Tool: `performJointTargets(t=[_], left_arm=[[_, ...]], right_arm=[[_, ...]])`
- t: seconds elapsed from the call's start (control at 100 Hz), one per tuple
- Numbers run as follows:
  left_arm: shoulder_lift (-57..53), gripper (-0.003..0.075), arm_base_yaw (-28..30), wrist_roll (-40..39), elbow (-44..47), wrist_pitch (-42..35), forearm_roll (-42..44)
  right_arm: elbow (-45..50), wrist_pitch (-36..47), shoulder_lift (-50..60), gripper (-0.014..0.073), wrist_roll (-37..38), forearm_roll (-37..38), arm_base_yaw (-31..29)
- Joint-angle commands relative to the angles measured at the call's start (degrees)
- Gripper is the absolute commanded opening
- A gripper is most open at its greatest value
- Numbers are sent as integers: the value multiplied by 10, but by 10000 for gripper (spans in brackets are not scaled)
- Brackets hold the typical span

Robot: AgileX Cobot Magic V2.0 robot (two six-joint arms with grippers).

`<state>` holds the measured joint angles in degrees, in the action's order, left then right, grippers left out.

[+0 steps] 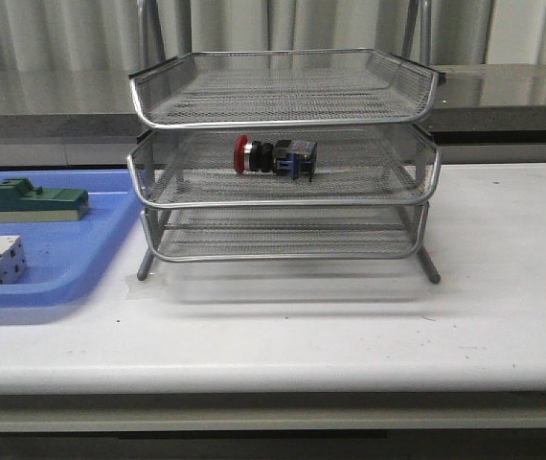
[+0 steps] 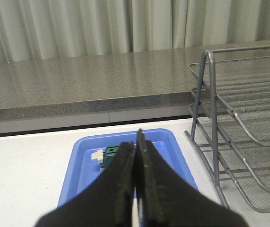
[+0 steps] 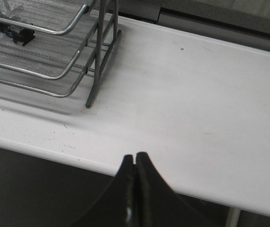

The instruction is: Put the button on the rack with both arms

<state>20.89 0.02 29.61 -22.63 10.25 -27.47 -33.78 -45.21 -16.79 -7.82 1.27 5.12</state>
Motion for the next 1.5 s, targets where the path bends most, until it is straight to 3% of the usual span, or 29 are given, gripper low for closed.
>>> performJointTargets(t=[0.0,0.98,1.49], left_arm=[[3,-20,0,-4,-16,-44,-8],[3,-20,0,-4,-16,-44,-8],[3,-20,0,-4,-16,-44,-8]], right_arm=[[-4,59,4,-60,-1,4,-5],[13,64,10,-60,-1,-3,-5],[229,354,135,-60,14,-3,-5]])
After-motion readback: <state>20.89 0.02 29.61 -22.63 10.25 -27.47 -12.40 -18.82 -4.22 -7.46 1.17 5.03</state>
